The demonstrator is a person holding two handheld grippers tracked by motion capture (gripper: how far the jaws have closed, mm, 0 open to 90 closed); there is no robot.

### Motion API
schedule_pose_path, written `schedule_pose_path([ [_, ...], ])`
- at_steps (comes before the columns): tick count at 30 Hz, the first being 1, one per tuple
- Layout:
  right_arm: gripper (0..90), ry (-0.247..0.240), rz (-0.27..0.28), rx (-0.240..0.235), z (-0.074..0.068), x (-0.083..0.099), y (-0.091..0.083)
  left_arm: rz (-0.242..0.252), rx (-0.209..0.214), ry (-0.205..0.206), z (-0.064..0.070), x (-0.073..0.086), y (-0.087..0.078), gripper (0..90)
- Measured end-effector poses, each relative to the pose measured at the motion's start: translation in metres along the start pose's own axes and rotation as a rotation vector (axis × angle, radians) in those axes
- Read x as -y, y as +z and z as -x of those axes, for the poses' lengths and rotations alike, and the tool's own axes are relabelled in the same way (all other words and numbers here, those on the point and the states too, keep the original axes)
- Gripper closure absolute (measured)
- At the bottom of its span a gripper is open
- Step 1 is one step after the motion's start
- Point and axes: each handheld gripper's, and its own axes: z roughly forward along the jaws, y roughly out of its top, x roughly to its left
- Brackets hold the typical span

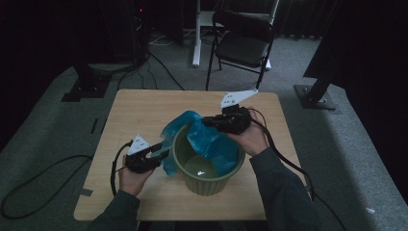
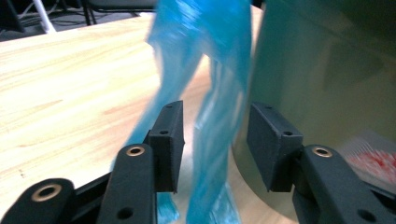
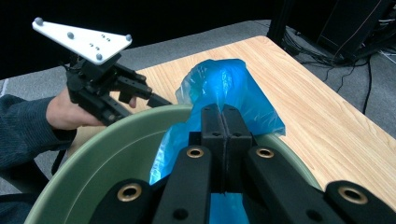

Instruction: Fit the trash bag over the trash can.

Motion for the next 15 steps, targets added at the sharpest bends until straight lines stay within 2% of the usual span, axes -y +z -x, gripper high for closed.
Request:
schedule_pose_path([
  [4,90.0,0.002,0.006,0.000,0.000,0.000,-0.001,0.019,0.051,-0.028,-0.005,-0.004,0.005,59.5],
  [6,90.0,0.002,0.007,-0.001,0.000,0.000,-0.001,0.019,0.051,-0.028,-0.005,-0.004,0.005,59.5],
  [7,90.0,0.002,0.007,-0.001,0.000,0.000,-0.001,0.050,0.100,-0.059,-0.008,-0.008,0.009,59.5],
  [8,90.0,0.002,0.002,-0.001,0.000,0.001,-0.001,0.056,0.110,-0.070,-0.009,-0.010,0.010,60.2],
  [11,90.0,0.001,-0.001,-0.001,0.000,0.002,-0.002,0.062,0.093,-0.073,-0.010,-0.015,0.012,66.4],
  [12,90.0,0.001,-0.002,-0.002,0.000,0.002,-0.002,0.071,0.071,-0.072,-0.010,-0.019,0.013,66.4],
  [13,90.0,0.003,-0.002,-0.006,0.001,0.004,-0.003,0.077,0.063,-0.071,-0.010,-0.021,0.013,74.2],
  [15,90.0,0.008,-0.006,-0.008,0.002,0.007,-0.002,0.080,0.046,-0.077,-0.012,-0.025,0.012,83.1],
])
